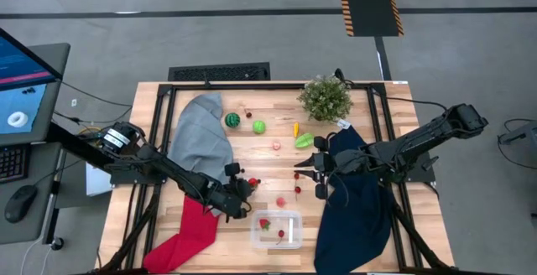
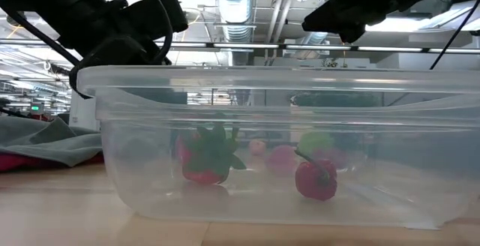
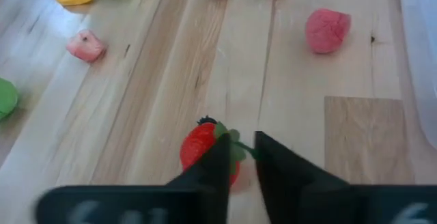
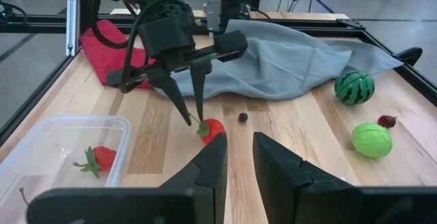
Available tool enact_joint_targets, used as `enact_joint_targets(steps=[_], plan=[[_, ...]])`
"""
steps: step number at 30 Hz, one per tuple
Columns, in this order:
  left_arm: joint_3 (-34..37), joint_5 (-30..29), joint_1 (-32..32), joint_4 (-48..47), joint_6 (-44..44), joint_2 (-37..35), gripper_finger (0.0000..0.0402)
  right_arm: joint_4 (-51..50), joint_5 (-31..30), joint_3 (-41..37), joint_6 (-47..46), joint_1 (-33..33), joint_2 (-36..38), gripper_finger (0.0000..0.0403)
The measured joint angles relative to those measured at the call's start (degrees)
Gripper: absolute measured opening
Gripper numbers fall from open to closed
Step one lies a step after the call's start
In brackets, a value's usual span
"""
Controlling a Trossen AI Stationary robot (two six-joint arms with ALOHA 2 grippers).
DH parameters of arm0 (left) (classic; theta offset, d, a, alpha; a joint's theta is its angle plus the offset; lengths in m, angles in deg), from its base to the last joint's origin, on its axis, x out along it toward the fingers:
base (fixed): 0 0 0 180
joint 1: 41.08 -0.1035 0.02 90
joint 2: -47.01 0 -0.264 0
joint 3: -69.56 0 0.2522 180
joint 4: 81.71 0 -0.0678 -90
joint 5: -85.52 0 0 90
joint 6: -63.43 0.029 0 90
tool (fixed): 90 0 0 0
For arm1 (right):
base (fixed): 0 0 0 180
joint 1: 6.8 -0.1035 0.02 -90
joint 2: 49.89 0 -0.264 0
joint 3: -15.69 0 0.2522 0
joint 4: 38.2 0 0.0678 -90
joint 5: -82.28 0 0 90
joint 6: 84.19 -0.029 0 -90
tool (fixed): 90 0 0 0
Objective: Pick and placing Produce into tupperware
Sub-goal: Put the strawberry into the transparent bin
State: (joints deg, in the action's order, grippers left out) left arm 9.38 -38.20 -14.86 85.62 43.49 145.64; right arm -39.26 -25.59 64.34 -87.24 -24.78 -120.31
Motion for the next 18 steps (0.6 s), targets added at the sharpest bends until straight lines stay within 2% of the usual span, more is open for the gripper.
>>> enact_joint_targets(steps=[2,10,18], plan=[[0.0,0.0,0.0,-0.1,0.6,0.0,0.001,0.0,0.0,0.0,0.0,0.0,0.0,0.0095],[-0.3,-1.7,0.9,-0.5,1.6,0.0,0.0002,0.0,0.0,0.0,0.0,0.0,0.0,0.0095],[-5.3,-4.0,4.5,-0.3,6.8,0.0,0.0,0.0,0.0,0.0,0.0,0.0,0.0,0.0095]])
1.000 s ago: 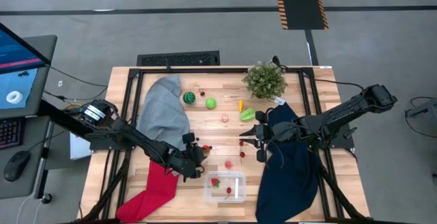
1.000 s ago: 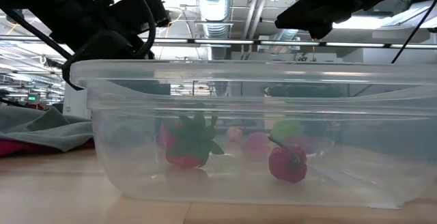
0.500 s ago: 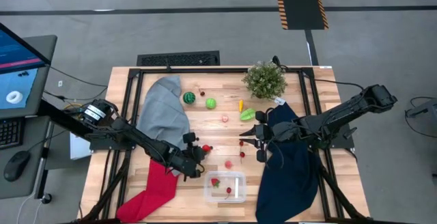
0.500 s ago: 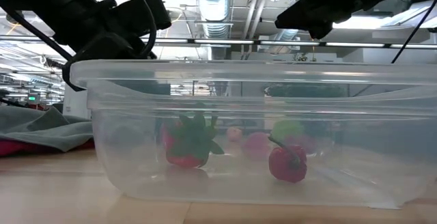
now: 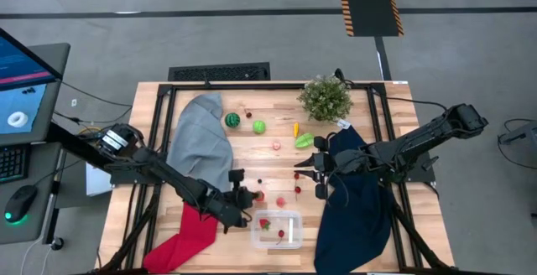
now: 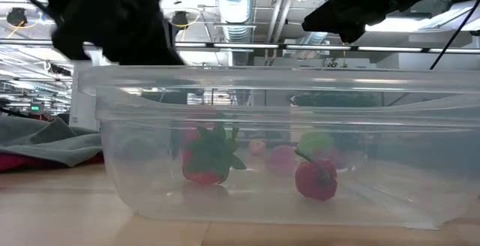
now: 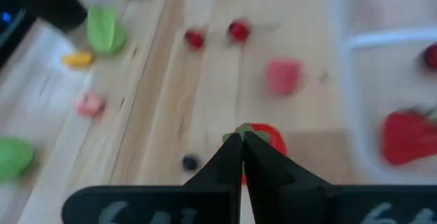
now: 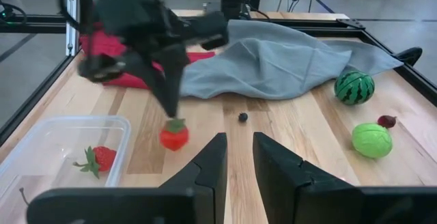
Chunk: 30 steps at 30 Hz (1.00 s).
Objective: Pick and placing Produce into tupperware
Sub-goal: Put the strawberry into the transparent bin
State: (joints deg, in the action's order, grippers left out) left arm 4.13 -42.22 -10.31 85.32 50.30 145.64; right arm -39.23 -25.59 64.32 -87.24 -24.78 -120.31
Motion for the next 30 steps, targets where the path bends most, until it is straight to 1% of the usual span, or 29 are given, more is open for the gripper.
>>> enact_joint_targets(steps=[6,9,13,16,19,22,25,27,30], plan=[[-3.7,0.1,3.4,-0.1,2.5,0.0,0.0,0.0,0.0,0.0,0.0,0.0,0.0,0.0095],[-5.6,3.1,4.9,0.0,3.7,0.0,0.0,0.0,0.0,0.0,0.0,0.0,0.0,0.0095],[-7.0,4.8,6.4,0.5,4.9,0.0,0.0,0.0,0.0,0.0,0.0,0.0,0.0,0.0095],[-7.1,7.7,6.6,0.4,4.9,0.0,0.0,0.0,0.0,0.0,0.0,0.0,0.0,0.0095],[-7.1,8.7,6.0,0.3,4.1,0.0,0.0,0.0,0.0,0.0,0.0,0.0,0.0,0.0095],[-7.1,11.9,5.6,0.0,3.0,0.0,0.0,0.0,0.0,0.0,0.0,0.0,0.0,0.0095],[-7.1,18.8,5.6,0.0,1.7,0.0,0.0,0.0,0.0,0.0,0.0,0.0,0.0,0.0095],[-7.1,21.9,5.6,0.2,0.7,0.0,0.0001,0.0,0.0,0.0,0.0,0.0,0.0,0.0095],[-7.1,22.0,5.6,0.2,0.4,0.0,0.0003,0.0,0.0,0.0,0.0,0.0,0.0,0.0095]])
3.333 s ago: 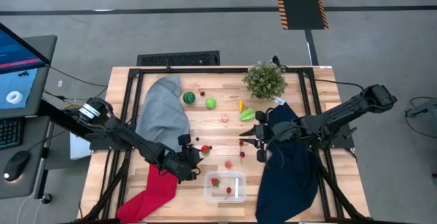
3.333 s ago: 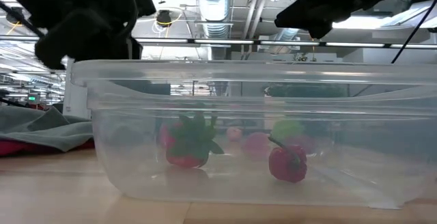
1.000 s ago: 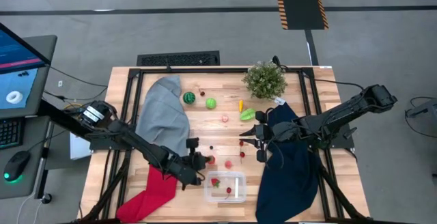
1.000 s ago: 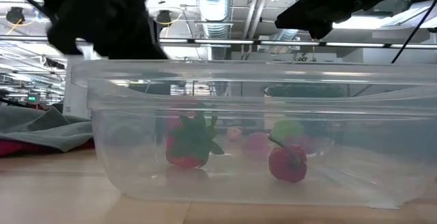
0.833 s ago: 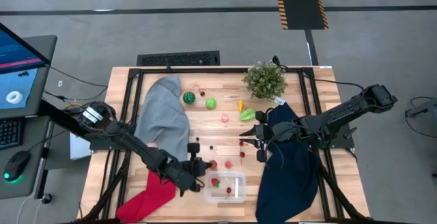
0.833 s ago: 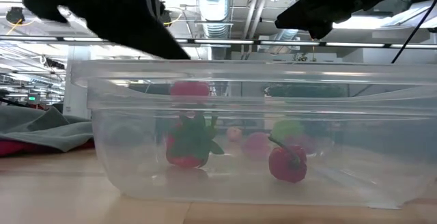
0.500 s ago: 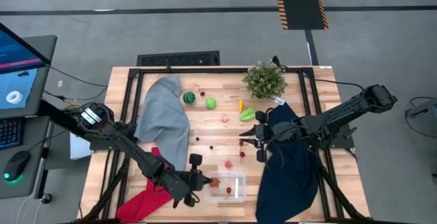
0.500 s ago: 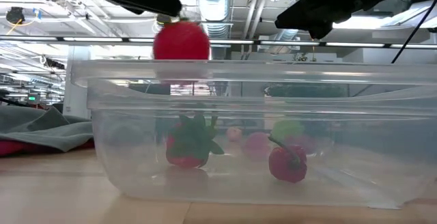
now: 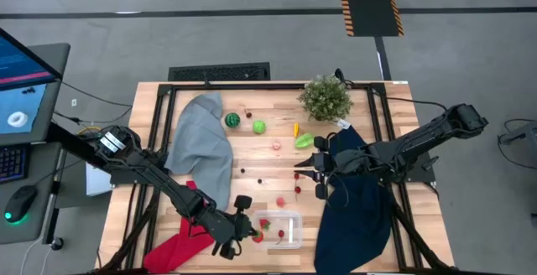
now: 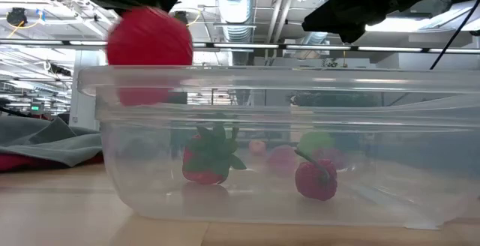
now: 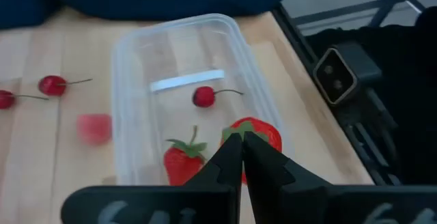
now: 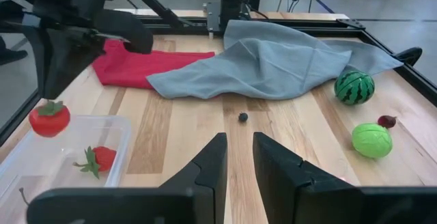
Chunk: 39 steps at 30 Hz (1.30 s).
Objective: Pick and placing Produce into tupperware
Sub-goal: Put the strawberry into the transparent bin, then put the cherry into the transparent bin
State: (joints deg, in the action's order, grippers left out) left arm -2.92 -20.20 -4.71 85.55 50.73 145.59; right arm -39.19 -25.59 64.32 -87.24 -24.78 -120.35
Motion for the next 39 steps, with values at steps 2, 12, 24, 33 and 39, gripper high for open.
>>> enact_joint_targets(steps=[2,12,24,33,39], plan=[[0.0,-0.6,0.0,0.0,-0.4,0.0,0.0003,0.0,0.0,0.0,0.0,0.0,0.0,0.0095],[0.1,-7.0,-1.6,-0.5,-3.2,2.0,0.0004,0.2,0.0,0.0,0.0,0.0,0.0,0.0095],[0.0,-8.9,-2.3,0.0,-3.6,1.9,0.0108,-0.5,0.0,0.0,-1.9,0.0,-0.1,0.0095],[0.0,-16.2,-2.3,0.3,4.8,1.9,0.0147,-7.7,-0.1,0.0,-8.2,1.1,-0.1,0.0095],[0.1,-7.8,-4.2,5.0,12.6,0.6,0.0138,-8.0,-0.2,0.0,-9.0,2.3,-0.1,0.0095]])
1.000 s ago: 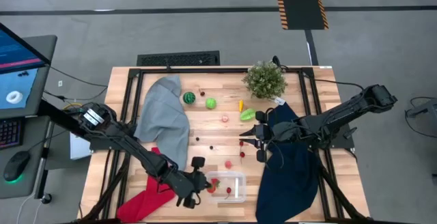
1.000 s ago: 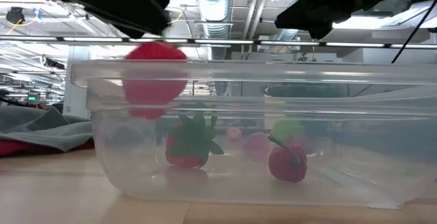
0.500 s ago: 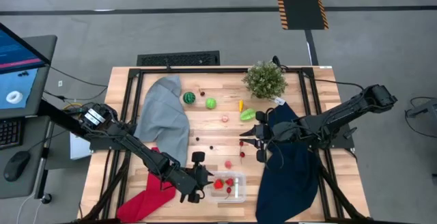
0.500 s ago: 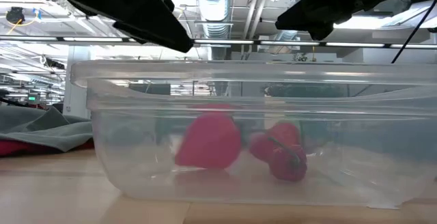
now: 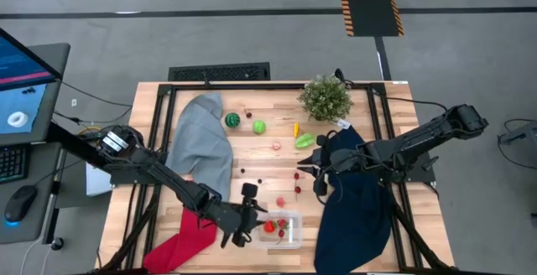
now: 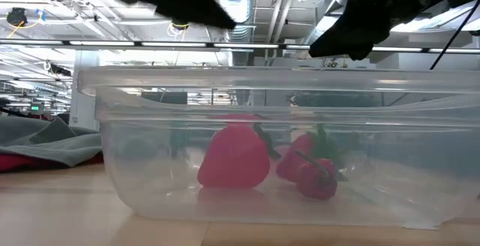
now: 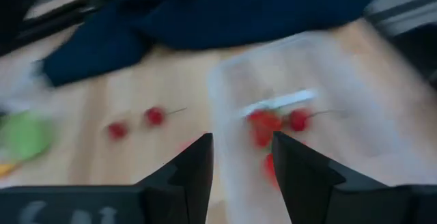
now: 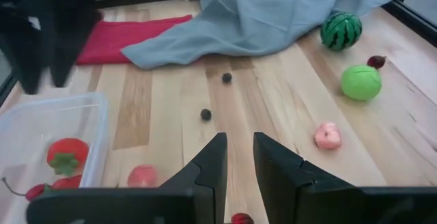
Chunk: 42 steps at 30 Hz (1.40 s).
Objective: Pick and placing Produce into tupperware
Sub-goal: Put the cherry into the transparent bin
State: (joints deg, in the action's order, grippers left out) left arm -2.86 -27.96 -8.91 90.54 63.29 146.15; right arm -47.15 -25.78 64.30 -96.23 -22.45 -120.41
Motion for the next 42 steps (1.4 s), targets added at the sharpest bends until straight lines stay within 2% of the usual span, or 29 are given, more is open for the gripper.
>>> enact_joint_targets(steps=[2,4,8,11,14,17,21,26,30,33,38,42], plan=[[0.0,7.8,-1.0,2.8,2.2,-1.5,0.0133,0.1,0.0,0.0,0.0,0.0,0.0,0.0095],[0.0,13.2,-1.8,5.5,5.7,-3.4,0.0128,0.2,0.0,0.0,0.1,0.0,0.0,0.0095],[0.2,17.1,-3.9,7.9,12.0,-9.3,0.0122,1.0,0.2,0.0,0.4,-0.1,0.0,0.0095],[3.6,18.6,-5.4,7.7,14.1,-15.1,0.0121,1.6,0.2,0.0,0.5,-0.6,0.0,0.0095],[9.9,18.5,-6.3,7.0,12.3,-22.7,0.0121,1.7,0.2,0.0,1.4,-1.3,0.0,0.0095],[18.2,14.4,-6.4,9.1,10.7,-31.7,0.0121,2.2,0.2,0.0,2.9,-1.6,0.0,0.0095],[31.7,9.4,-6.5,20.4,10.1,-44.0,0.0121,5.2,0.0,0.0,3.3,-1.1,0.0,0.0095],[43.4,9.2,-6.4,33.5,12.2,-57.2,0.0121,3.1,0.0,2.2,1.6,0.8,0.6,0.0095],[46.3,7.8,-6.4,33.5,12.5,-65.2,0.0121,-8.8,0.0,7.7,-5.5,3.9,0.9,0.0095],[46.7,6.5,-6.4,30.5,12.7,-68.2,0.0121,-17.9,-0.2,10.3,-8.3,5.6,0.8,0.0096],[46.7,6.6,-6.4,29.5,13.2,-68.7,0.0121,-20.8,-0.2,10.7,-7.3,7.7,0.8,0.0124],[46.7,6.5,-6.4,29.4,14.2,-67.6,0.0121,-21.7,0.4,10.7,-6.8,10.2,0.8,0.0177]])
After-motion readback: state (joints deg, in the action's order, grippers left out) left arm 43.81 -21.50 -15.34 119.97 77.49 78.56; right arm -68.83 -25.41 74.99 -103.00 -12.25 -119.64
